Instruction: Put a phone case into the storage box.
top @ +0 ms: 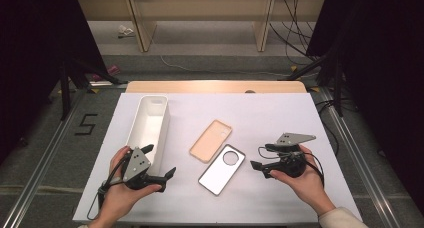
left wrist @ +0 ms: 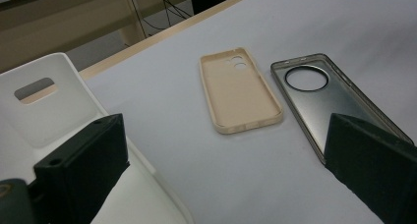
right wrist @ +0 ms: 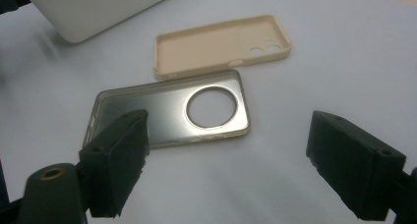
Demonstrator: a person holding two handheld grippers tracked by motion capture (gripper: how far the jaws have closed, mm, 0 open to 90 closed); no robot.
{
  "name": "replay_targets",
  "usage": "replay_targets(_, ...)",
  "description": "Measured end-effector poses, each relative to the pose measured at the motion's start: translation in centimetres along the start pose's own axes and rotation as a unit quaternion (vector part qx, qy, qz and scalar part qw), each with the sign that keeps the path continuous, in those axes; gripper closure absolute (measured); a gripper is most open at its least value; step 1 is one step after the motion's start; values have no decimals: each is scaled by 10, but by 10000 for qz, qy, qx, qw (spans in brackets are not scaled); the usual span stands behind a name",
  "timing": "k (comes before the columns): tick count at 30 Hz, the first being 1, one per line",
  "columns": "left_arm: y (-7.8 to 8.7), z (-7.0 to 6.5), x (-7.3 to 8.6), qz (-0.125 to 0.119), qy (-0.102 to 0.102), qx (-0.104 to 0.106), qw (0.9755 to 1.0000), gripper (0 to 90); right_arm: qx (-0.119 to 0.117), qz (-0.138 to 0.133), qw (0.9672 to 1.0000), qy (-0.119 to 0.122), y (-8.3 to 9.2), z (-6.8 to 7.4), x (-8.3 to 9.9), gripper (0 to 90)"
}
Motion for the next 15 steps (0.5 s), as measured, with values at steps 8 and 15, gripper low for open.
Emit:
replay_targets(8, -2, -1, 1, 15, -8, 4, 10000, 34, 5, 19, 10000, 47, -2, 2, -1, 175)
replay_targets(15, -2, 0, 1, 10, 4, 18, 10000, 40, -8, 57, 9999, 96, -5, 4, -1, 219)
Point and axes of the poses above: each handheld gripper's, and its own axes: y roughly backward along the jaws, x roughly out of its underside, z roughly to its left, the point moved 6 cm from there along -y, roughly forward along the jaws, and after that the axes turned 8 degrees about -y, right-handed, at the moved point
